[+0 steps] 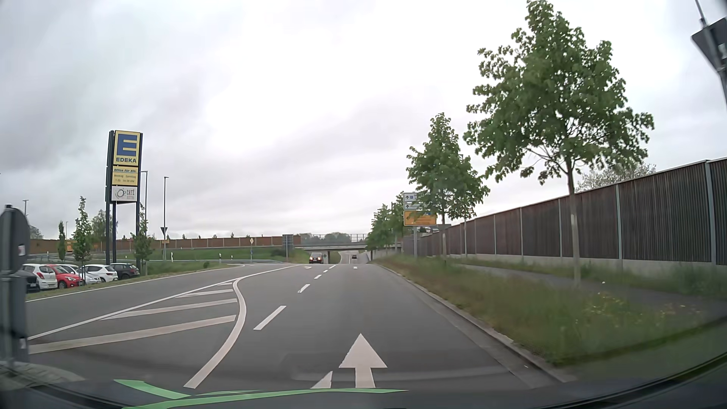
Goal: Follow the waypoints while adhering to traffic rules and regulations
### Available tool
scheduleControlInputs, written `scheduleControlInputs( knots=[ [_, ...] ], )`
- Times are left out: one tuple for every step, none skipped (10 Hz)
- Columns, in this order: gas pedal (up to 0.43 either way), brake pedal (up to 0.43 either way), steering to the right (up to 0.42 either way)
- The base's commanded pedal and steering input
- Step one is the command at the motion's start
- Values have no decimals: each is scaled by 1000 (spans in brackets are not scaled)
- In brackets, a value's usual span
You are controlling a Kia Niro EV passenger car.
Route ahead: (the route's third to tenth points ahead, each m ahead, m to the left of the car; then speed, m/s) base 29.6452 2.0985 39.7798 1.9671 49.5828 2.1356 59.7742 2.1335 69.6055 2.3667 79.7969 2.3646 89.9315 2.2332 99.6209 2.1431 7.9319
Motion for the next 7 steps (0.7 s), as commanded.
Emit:
scheduleControlInputs(
  knots=[
    [228,0,-11],
    [228,0,-6],
    [228,0,-6],
    [228,0,-6],
    [228,0,-6],
    [228,0,-6],
    [228,0,-7]
  ],
)
